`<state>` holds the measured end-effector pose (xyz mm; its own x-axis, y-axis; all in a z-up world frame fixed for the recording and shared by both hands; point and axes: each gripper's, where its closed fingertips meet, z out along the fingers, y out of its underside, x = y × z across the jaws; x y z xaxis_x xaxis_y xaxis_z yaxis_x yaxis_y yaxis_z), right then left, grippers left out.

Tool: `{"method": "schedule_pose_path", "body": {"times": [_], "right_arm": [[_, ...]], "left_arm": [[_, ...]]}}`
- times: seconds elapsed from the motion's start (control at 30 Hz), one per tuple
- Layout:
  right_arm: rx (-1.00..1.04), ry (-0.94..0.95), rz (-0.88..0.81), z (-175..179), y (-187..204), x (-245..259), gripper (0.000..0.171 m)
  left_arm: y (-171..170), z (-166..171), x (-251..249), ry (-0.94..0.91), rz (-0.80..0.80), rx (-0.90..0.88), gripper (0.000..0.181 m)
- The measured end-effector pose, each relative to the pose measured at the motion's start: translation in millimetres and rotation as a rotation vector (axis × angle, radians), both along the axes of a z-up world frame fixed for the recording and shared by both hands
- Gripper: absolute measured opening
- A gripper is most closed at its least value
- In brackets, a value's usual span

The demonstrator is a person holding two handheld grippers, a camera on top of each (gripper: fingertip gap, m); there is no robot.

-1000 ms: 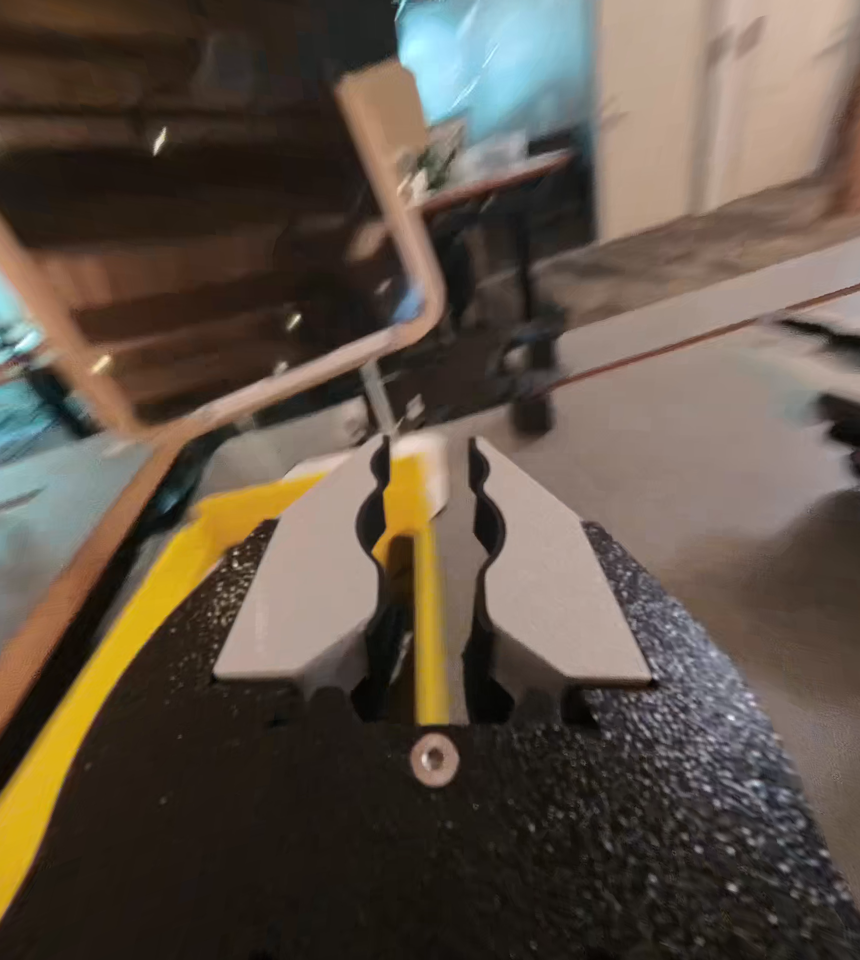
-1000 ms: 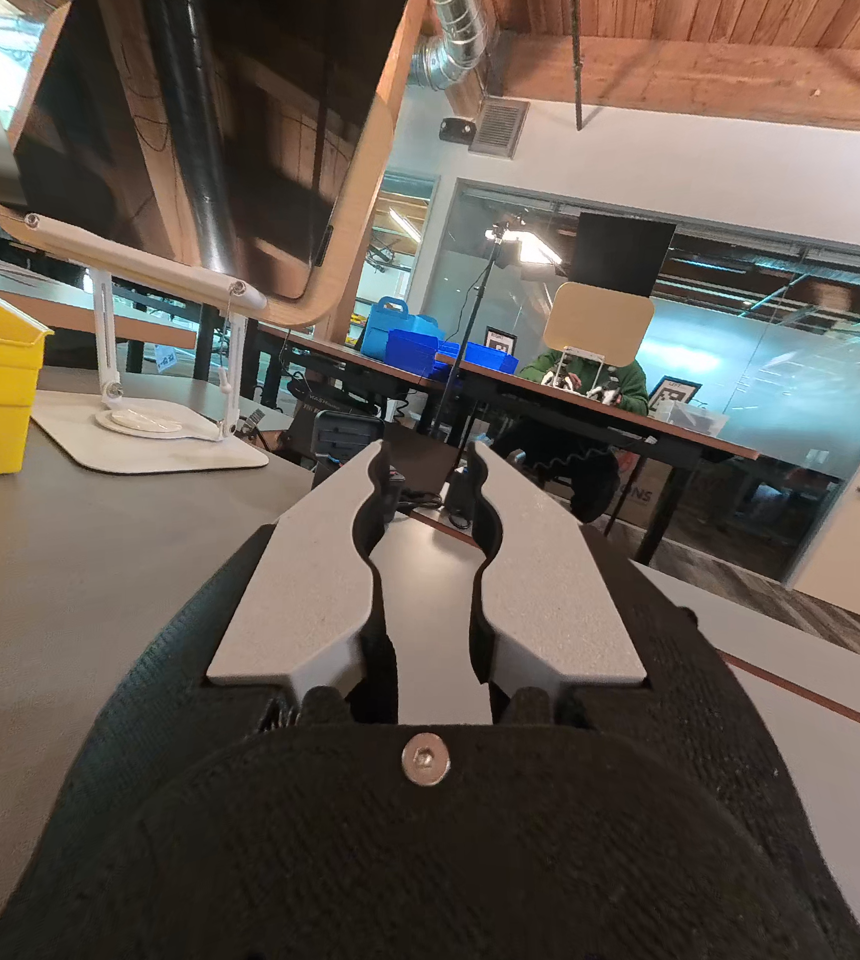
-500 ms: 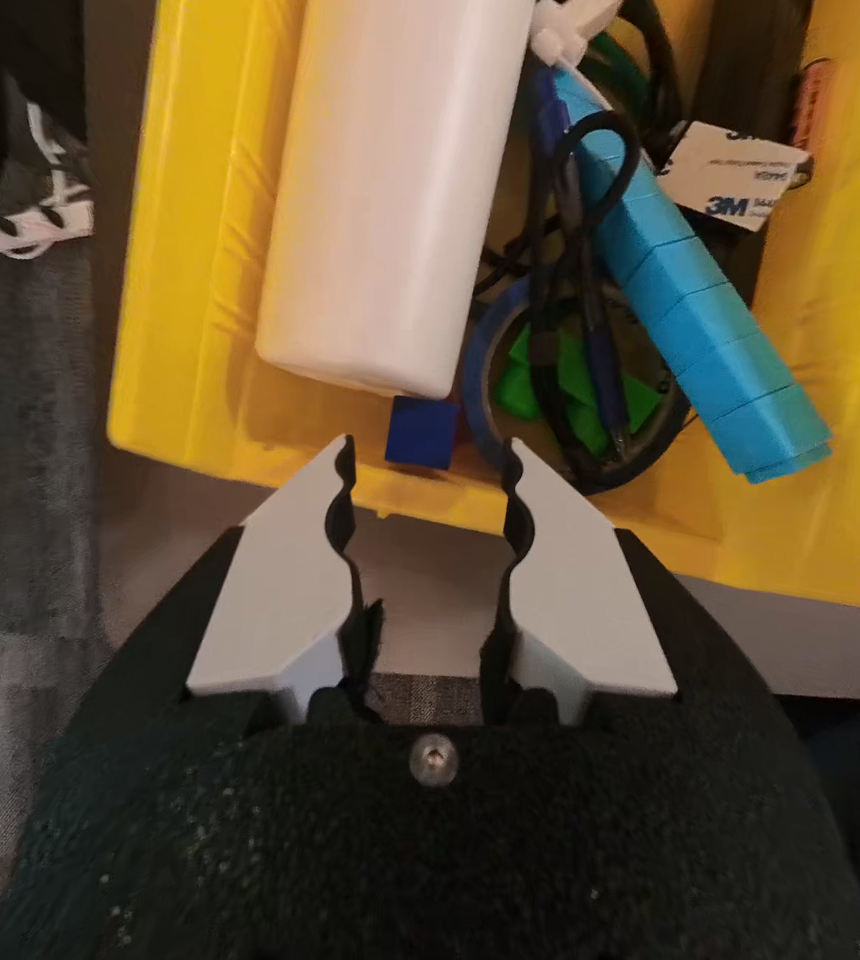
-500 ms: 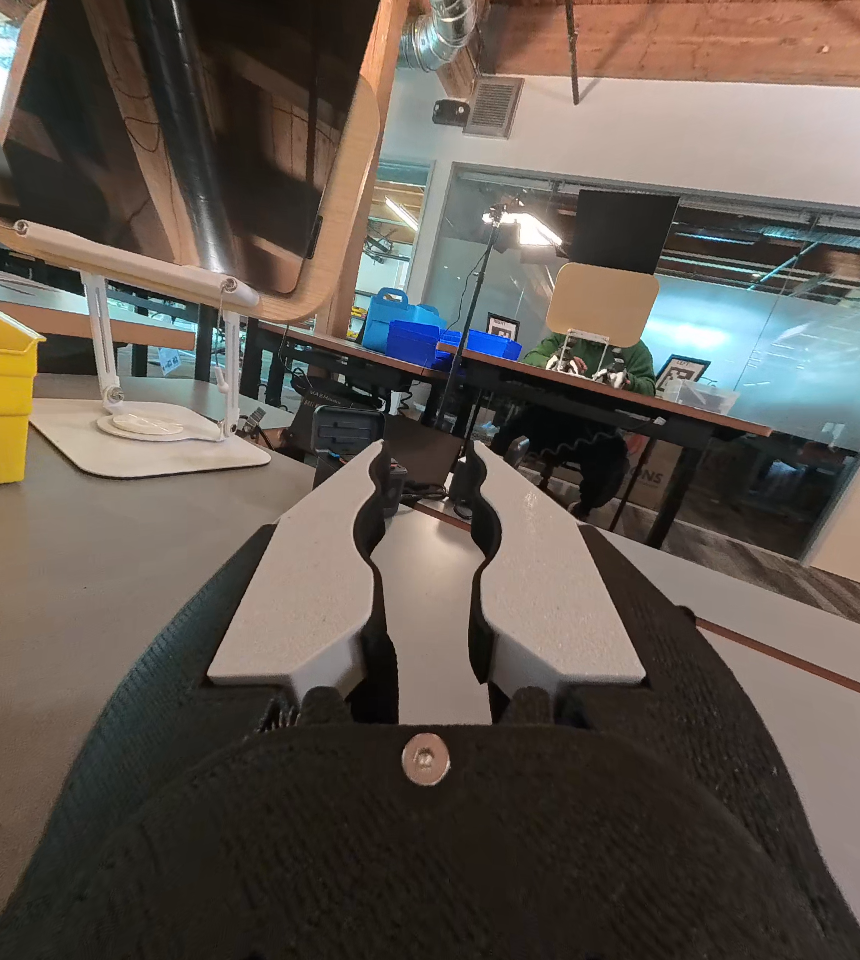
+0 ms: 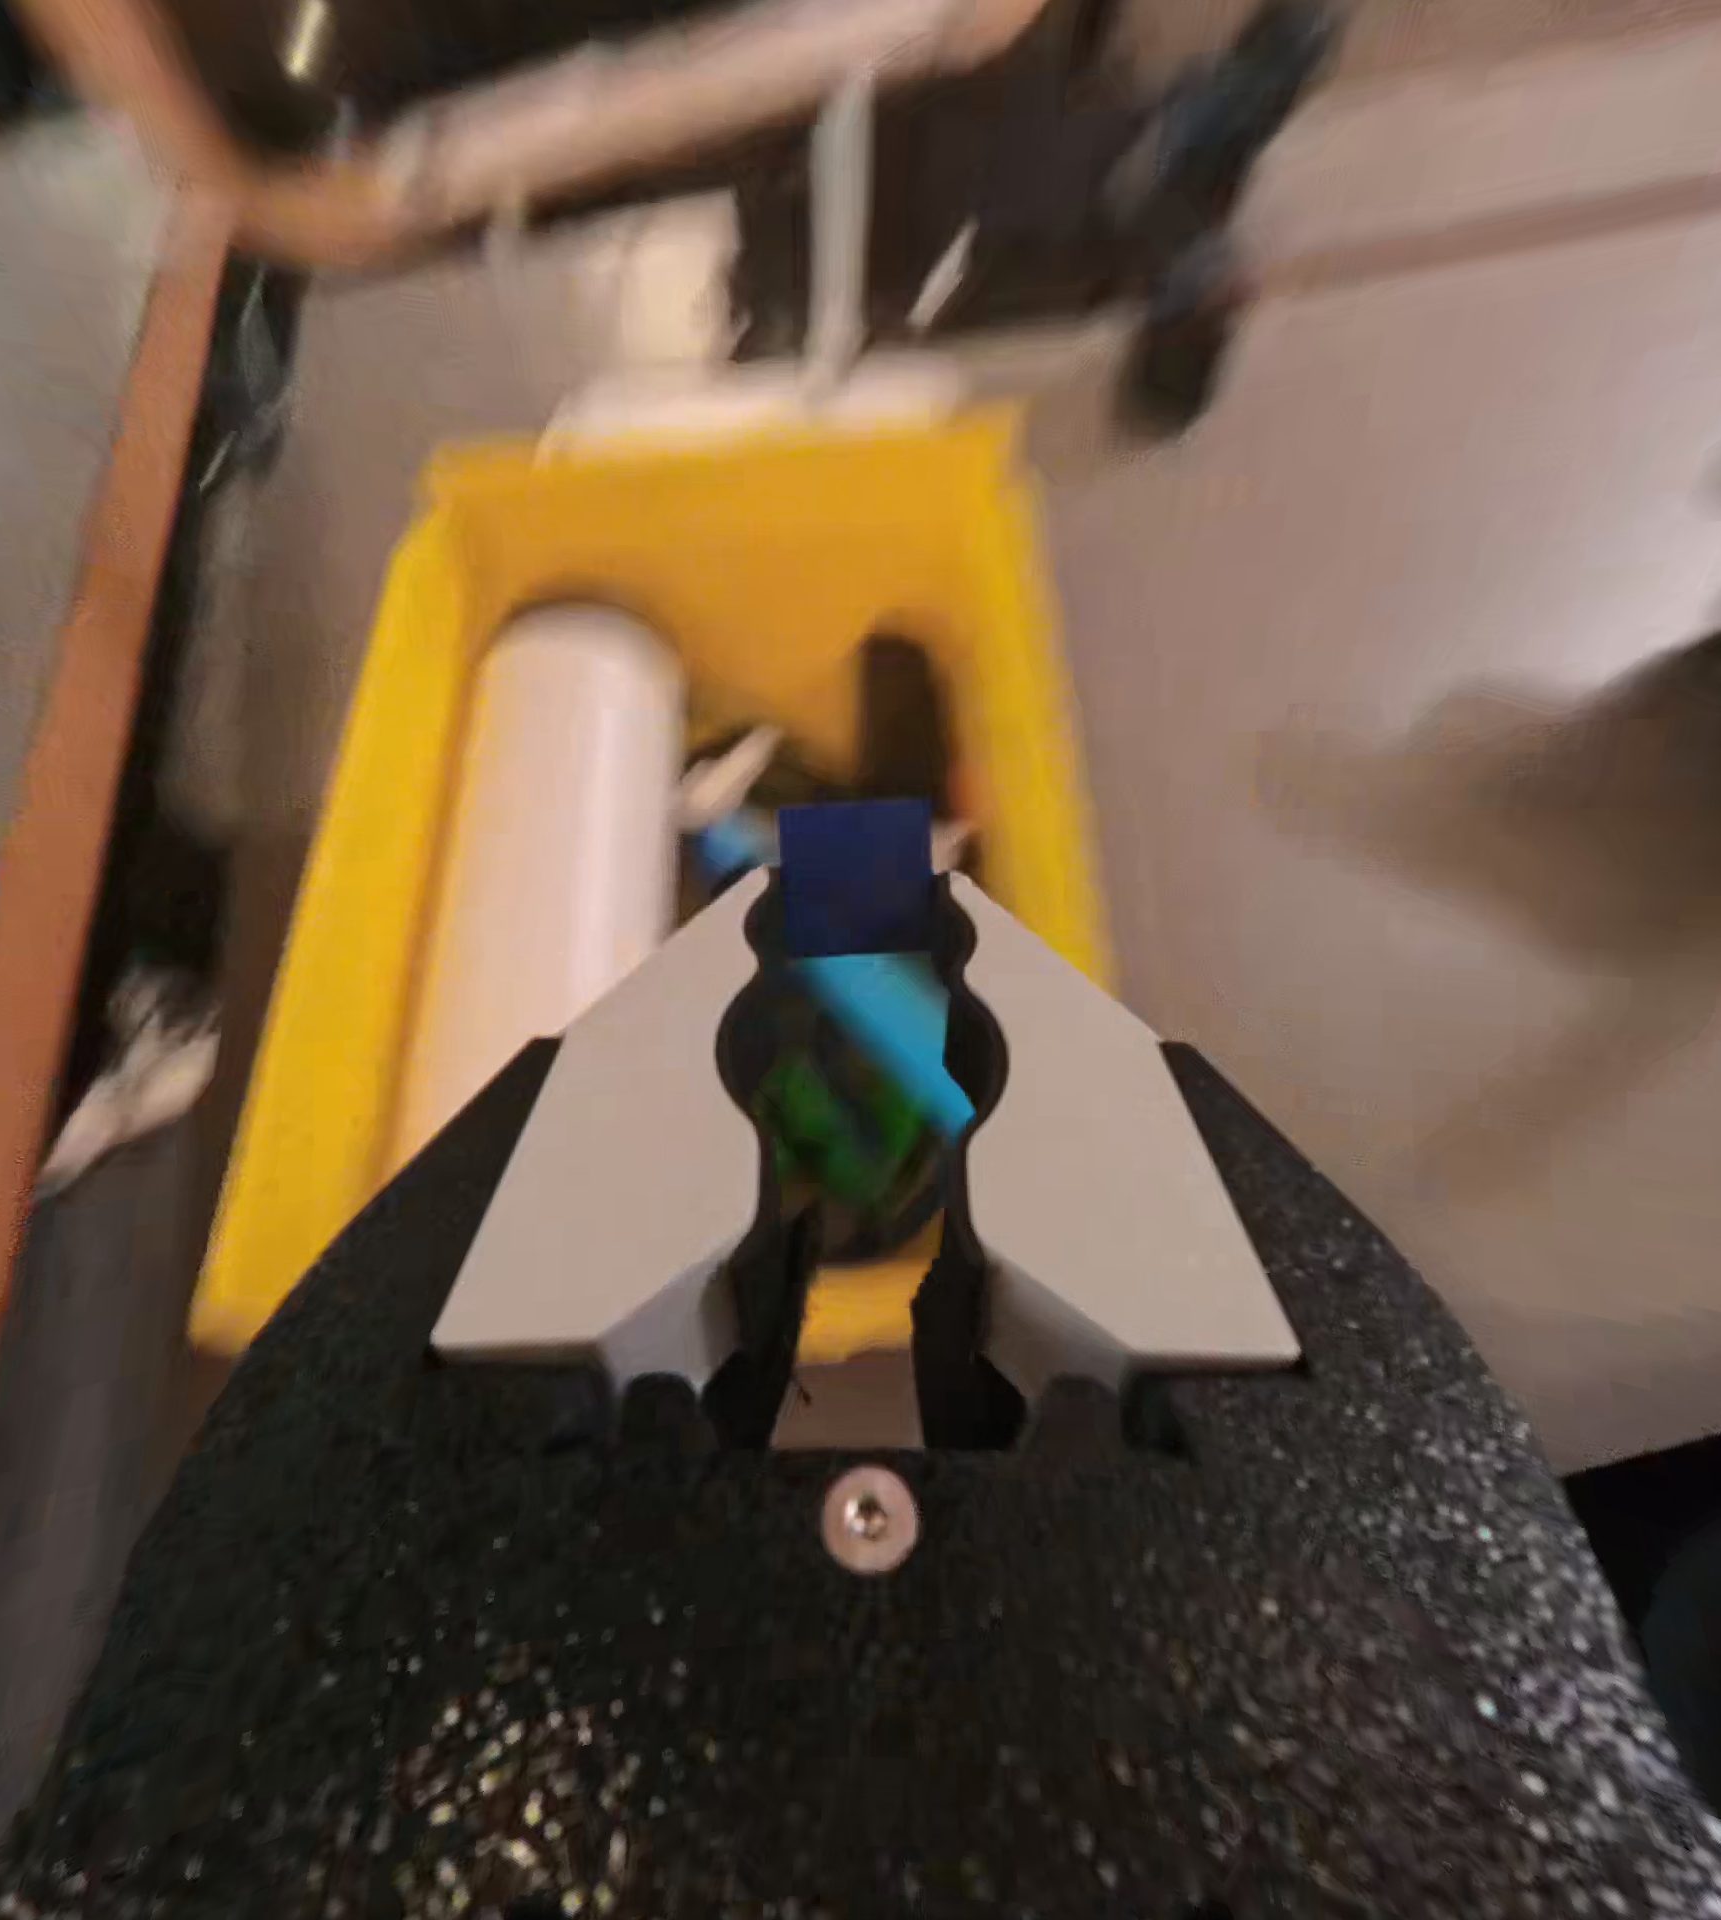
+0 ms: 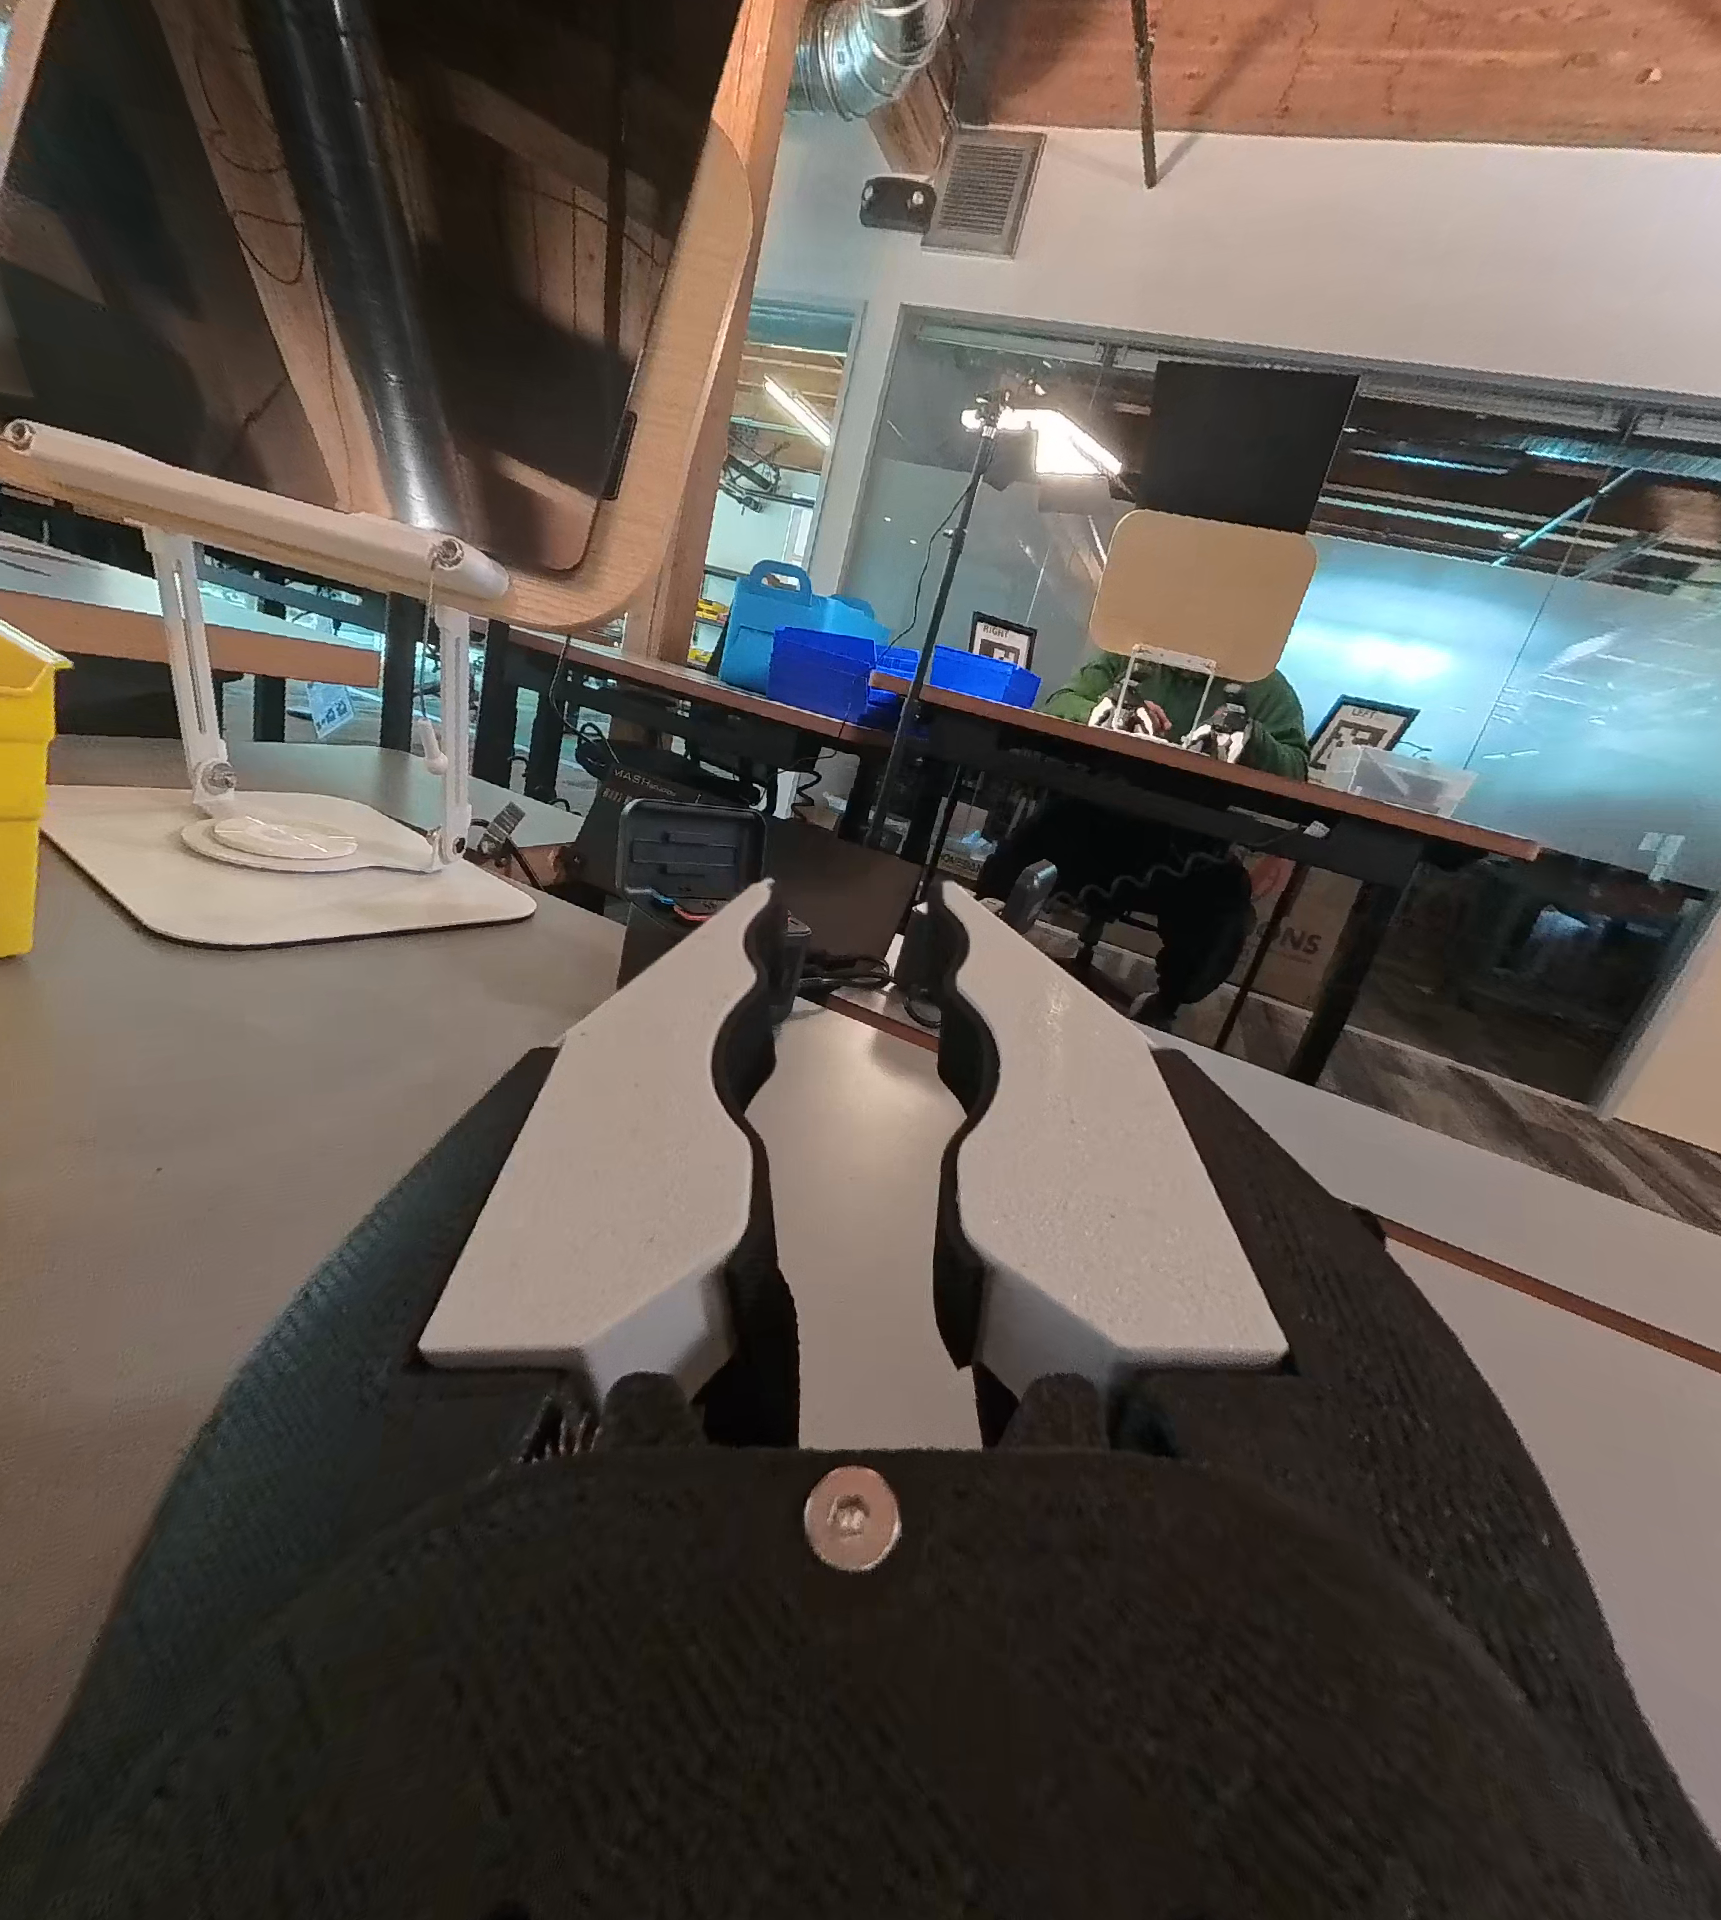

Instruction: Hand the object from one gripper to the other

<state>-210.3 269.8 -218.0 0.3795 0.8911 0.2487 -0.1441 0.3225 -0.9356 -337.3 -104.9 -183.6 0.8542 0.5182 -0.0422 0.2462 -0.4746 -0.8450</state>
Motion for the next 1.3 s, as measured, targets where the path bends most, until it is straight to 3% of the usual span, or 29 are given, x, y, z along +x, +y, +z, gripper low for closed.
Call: {"method": "schedule_pose_path", "body": {"times": [0.03, 0.1, 0.2, 0.37, 0.5, 0.6, 0.77, 0.87, 1.07, 1.13, 1.3], "right_arm": [[-0.001, 0.0, -0.001, -0.1, 0.5, -0.2, 0.024], [0.002, -0.002, -0.003, -0.3, 0.8, -0.6, 0.024], [0.004, 0.002, -0.009, 0.5, 2.7, 0.7, 0.024], [-0.009, 0.018, -0.034, 2.4, 13.9, 9.3, 0.024], [-0.013, 0.021, -0.056, 3.1, 27.9, 12.9, 0.023], [-0.006, 0.006, -0.035, 1.9, 36.6, 10.2, 0.022], [-0.054, -0.046, 0.068, -5.6, 43.5, 2.6, 0.022], [-0.086, -0.031, 0.117, -3.2, 42.3, 3.1, 0.022], [-0.162, -0.157, 0.445, -17.3, -4.3, -8.2, 0.023], [-0.193, -0.122, 0.507, -13.2, -12.1, -6.6, 0.024], [-0.376, -0.142, 0.683, -16.5, -27.5, -7.4, 0.035]], "left_arm": [[28.5, 21.8, 18.7, 0.029, -0.102, 0.121, 0.026], [84.5, 53.3, 59.7, 0.083, -0.302, 0.325, 0.025], [161.5, 65.5, 95.1, 0.187, -0.423, 0.533, 0.026], [276.9, 23.7, 121.1, 0.242, -0.545, 0.683, 0.026], [334.7, -19.5, 112.7, 0.285, -0.546, 0.739, 0.026], [350.6, -22.7, 112.5, 0.199, -0.549, 0.833, 0.026], [354.0, -34.8, 124.8, 0.189, -0.65, 0.781, 0.026], [355.6, -37.1, 120.3, 0.302, -0.64, 0.728, 0.026], [358.0, -55.2, 104.7, 0.682, -0.645, 0.461, 0.026], [358.7, -63.9, 100.8, 0.799, -0.646, 0.363, 0.026], [362.8, -73.7, 110.7, 0.914, -0.693, 0.273, 0.026]]}}
